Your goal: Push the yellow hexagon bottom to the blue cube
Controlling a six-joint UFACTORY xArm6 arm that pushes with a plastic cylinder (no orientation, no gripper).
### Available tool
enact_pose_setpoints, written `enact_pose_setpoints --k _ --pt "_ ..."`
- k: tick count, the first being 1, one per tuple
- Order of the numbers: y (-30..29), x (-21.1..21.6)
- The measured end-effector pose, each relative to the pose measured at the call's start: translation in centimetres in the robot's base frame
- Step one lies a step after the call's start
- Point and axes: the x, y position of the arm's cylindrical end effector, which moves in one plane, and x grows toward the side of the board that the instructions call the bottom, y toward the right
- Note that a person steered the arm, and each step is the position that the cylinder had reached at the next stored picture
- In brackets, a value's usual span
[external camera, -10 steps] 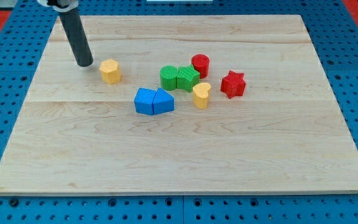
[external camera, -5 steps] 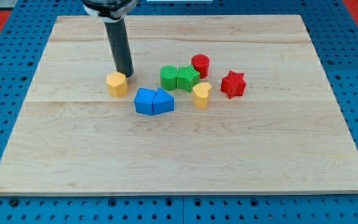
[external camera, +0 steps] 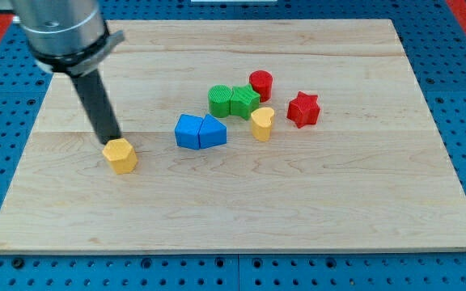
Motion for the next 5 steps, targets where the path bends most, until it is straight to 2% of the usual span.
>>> enact_pose_setpoints --k 1,3,5 --pt "-2.2 2.4" --pt "6.3 3.0" --pt "12.1 5.1"
